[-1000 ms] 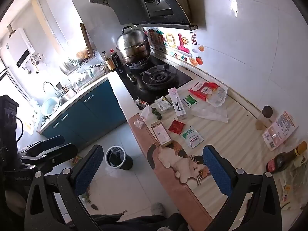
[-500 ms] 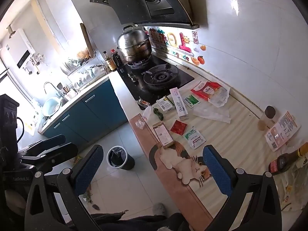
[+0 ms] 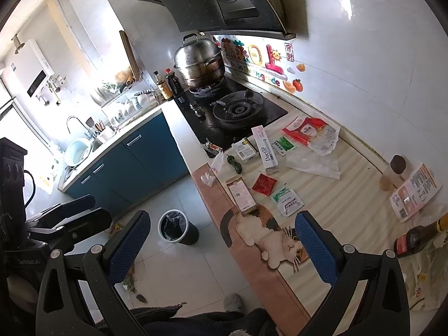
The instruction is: Collect trash
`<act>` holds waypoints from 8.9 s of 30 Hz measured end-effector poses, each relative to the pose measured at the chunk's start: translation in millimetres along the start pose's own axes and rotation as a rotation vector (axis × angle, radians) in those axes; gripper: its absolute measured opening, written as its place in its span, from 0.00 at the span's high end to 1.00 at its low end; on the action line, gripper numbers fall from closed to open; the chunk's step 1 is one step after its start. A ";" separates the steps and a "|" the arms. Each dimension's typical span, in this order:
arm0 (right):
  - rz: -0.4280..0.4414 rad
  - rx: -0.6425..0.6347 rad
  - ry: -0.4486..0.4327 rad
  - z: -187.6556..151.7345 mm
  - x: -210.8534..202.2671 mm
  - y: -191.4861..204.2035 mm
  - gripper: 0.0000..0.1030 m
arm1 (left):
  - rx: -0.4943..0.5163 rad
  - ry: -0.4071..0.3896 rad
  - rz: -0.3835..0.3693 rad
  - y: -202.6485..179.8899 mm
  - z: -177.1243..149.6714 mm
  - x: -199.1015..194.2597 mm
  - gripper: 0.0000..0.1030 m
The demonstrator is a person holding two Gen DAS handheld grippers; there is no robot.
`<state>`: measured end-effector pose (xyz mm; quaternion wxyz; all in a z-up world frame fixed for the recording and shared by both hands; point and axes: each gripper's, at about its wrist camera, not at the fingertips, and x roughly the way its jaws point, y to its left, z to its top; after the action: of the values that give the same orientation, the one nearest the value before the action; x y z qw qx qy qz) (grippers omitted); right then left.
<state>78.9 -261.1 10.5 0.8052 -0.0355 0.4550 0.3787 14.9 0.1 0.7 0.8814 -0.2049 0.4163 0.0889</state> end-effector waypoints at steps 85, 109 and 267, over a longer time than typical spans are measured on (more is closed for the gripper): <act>-0.269 0.161 0.284 94.3 359.8 -108.2 0.19 | -0.322 0.333 0.486 181.6 51.8 294.7 0.00; -0.184 0.065 0.509 135.0 541.0 -133.6 0.48 | -0.360 0.425 0.346 180.9 69.1 343.3 0.99; -0.335 0.437 0.423 -36.0 362.7 -195.0 0.27 | 0.155 0.674 0.342 17.0 -27.5 457.9 0.37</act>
<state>287.2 -204.7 -342.0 0.7326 -0.0140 0.6700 0.1192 282.2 -2.9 -372.5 0.6805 -0.0832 0.7162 0.1307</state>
